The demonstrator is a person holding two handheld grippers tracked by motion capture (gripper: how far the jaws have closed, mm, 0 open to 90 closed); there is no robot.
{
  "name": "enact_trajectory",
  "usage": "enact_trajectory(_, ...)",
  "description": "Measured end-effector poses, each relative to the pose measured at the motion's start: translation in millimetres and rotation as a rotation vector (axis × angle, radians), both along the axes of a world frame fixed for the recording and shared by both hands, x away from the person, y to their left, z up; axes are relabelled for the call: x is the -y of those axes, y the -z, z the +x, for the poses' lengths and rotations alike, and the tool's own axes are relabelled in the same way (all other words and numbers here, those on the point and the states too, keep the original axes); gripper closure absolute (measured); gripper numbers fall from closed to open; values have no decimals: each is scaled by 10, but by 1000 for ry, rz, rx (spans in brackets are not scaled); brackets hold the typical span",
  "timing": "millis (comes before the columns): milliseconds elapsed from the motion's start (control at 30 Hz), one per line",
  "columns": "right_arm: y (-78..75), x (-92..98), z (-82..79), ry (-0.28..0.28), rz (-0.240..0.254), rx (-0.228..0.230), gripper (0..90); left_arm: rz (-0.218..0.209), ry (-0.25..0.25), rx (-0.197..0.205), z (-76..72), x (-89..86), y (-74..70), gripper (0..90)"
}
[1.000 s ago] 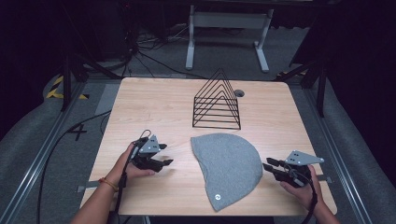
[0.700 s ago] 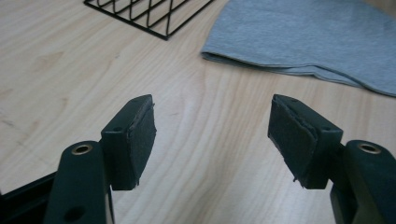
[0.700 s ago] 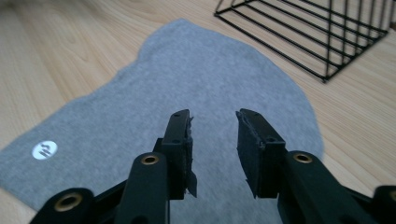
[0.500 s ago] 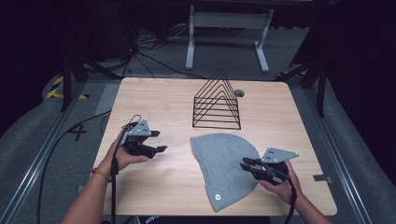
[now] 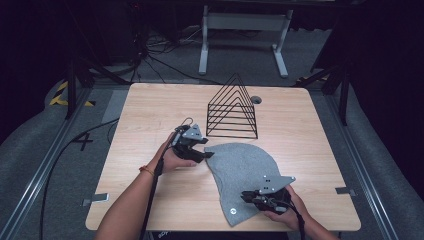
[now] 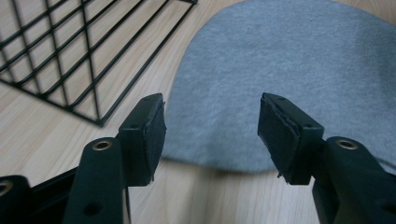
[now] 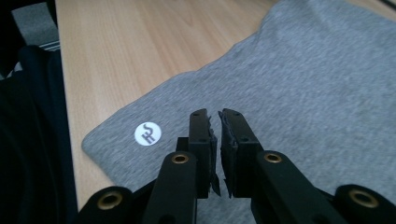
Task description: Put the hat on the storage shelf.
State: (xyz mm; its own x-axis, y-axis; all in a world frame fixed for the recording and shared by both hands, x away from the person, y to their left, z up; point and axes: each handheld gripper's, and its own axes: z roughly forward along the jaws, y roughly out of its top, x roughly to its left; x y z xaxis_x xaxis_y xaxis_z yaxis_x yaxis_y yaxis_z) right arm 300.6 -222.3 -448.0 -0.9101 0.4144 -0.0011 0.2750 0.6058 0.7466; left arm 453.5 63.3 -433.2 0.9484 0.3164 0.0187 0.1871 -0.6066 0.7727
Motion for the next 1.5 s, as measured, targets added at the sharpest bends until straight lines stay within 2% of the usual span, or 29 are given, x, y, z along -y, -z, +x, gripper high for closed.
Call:
enact_trajectory(67, 19, -6, -6, -15, 2, -9, 831, 16, 24, 3, 7, 88, 36, 475)
enact_trajectory(233, 111, -38, -46, -38, -37, -32, 831, 55, 33, -8, 21, 217, 140, 551)
enact_trajectory(267, 125, -42, -57, -39, -49, -32, 831, 71, 39, -7, 33, 223, 158, 556)
enact_trajectory(333, 139, -35, -78, -40, -54, -29, 843, 75, 36, -17, 44, 225, 197, 571)
enact_trajectory(367, 137, -25, -78, -39, -55, -30, 844, 101, 42, -27, 44, 223, 241, 570)
enact_trajectory(400, 137, -25, -78, -39, -55, -30, 844, 101, 42, -27, 44, 223, 241, 575)
enact_trajectory(433, 139, -15, -78, -32, -53, -36, 845, 124, 39, -31, 31, 227, 270, 575)
enact_trajectory(500, 136, 17, -66, -23, -57, -35, 847, 115, 51, -42, 16, 200, 302, 610)
enact_trajectory(633, 126, 79, -35, 8, -67, -39, 854, 155, 44, -43, -57, 138, 272, 610)
enact_trajectory(700, 121, 109, -20, 25, -72, -34, 856, 183, 34, -56, -119, 117, 249, 605)
enact_trajectory(767, 116, 143, -6, 37, -76, -33, 856, 210, 38, -46, -218, 85, 231, 605)
enact_trajectory(867, 108, 197, 20, 64, -91, -14, 855, 229, 47, -67, -356, 26, 218, 608)
enact_trajectory(1100, 89, 361, 122, 150, -114, 4, 851, 214, 82, -109, -711, -49, 230, 605)
enact_trajectory(1233, 85, 433, 182, 192, -119, 11, 846, 197, 104, -116, -879, -28, 242, 605)
enact_trajectory(1267, 84, 450, 197, 205, -125, 18, 845, 176, 116, -121, -922, -29, 259, 603)
enact_trajectory(1367, 75, 505, 252, 246, -150, 41, 842, 159, 132, -113, -1001, -26, 279, 607)
enact_trajectory(1433, 77, 567, 302, 268, -134, 24, 838, 128, 143, -150, -1068, -6, 293, 615)
enact_trajectory(1467, 78, 592, 326, 276, -129, 23, 837, 127, 142, -162, -1109, 6, 293, 615)
enact_trajectory(1500, 76, 611, 345, 286, -126, 19, 833, 133, 154, -149, -1132, 24, 290, 615)
